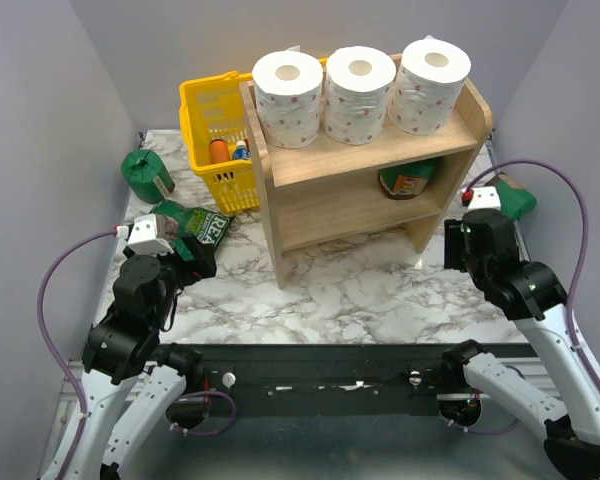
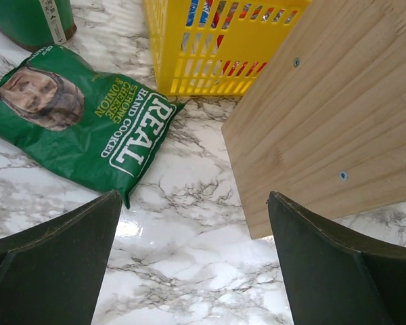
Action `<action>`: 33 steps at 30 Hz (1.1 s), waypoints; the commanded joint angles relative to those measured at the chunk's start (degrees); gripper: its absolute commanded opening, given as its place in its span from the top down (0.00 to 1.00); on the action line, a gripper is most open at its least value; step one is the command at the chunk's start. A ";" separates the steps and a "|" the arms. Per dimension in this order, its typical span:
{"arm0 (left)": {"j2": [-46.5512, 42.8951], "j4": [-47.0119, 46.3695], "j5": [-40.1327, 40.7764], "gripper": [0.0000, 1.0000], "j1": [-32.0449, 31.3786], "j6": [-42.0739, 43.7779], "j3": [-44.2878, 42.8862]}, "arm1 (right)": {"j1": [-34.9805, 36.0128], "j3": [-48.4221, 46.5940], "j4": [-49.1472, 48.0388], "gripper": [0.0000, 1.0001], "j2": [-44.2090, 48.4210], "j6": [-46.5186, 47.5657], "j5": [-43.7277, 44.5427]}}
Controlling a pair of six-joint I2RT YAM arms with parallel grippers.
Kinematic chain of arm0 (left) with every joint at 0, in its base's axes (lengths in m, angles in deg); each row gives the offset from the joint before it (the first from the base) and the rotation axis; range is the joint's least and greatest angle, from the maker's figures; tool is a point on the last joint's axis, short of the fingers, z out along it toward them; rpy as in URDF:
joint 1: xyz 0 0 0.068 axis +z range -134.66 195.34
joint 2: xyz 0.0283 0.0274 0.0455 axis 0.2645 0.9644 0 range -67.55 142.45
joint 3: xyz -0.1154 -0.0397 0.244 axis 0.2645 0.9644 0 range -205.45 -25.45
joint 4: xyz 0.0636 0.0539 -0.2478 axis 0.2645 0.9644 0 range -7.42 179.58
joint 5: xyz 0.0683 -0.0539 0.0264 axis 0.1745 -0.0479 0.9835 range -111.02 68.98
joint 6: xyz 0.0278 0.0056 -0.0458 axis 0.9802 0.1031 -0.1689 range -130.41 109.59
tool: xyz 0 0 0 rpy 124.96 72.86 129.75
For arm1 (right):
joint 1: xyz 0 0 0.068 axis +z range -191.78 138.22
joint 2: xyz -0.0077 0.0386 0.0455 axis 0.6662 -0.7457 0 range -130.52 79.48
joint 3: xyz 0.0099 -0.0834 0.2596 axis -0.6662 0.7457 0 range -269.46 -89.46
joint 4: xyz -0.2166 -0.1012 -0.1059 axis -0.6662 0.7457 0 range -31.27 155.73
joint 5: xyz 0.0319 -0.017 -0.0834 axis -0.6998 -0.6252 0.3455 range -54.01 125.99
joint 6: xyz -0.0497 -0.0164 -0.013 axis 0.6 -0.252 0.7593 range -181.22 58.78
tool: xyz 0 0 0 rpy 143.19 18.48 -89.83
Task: Place and organize the paper towels onto the shelf
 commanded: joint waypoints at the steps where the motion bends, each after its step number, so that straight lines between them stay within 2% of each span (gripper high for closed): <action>1: -0.61 -0.88 1.88 0.01 0.05 0.97 0.86 | -8.63 2.74 -2.37 0.39 0.01 -1.50 -6.57; 6: -0.52 -0.79 1.52 0.01 0.05 0.97 1.04 | -15.42 3.97 -3.60 0.39 0.97 -3.17 -9.39; 9: -0.87 -1.06 1.35 0.01 0.05 0.97 1.13 | -21.65 6.25 -8.08 0.36 0.72 -2.47 -12.37; 11: -0.61 -1.15 1.08 0.01 0.05 0.97 1.30 | -30.60 7.58 -11.32 0.36 -1.65 -1.94 -19.36; 13: -0.35 -1.23 1.00 0.01 0.05 1.06 1.22 | -37.80 6.62 -13.35 0.37 -3.50 -3.60 -21.95; 16: -0.08 -1.49 0.21 0.01 0.05 1.06 1.74 | -41.61 3.81 -16.52 0.32 -6.40 -8.85 -19.51; 17: 0.18 -1.84 -0.32 0.01 0.05 1.32 1.92 | -42.32 3.28 -20.53 0.30 -6.67 -10.28 -18.89; 21: 1.23 -1.32 -0.23 0.01 -0.04 1.41 1.57 | -46.97 3.19 -30.31 0.17 -11.39 -12.66 -24.24; 25: 1.23 -1.58 -1.11 0.01 -0.82 1.76 1.74 | -53.82 5.72 -38.65 0.16 -18.42 -16.34 -28.19; 26: 1.41 -1.67 -1.20 0.01 -0.91 1.85 1.74 | -54.62 6.95 -43.72 0.16 -19.84 -17.05 -31.42; 29: 3.25 -1.32 -0.76 0.01 -1.09 1.85 1.22 | -56.73 6.27 -45.96 0.16 -28.18 -18.73 -36.10; 33: 4.75 -1.14 0.56 0.01 -1.09 1.59 1.13 | -58.31 5.38 -50.71 0.15 -34.70 -19.08 -39.71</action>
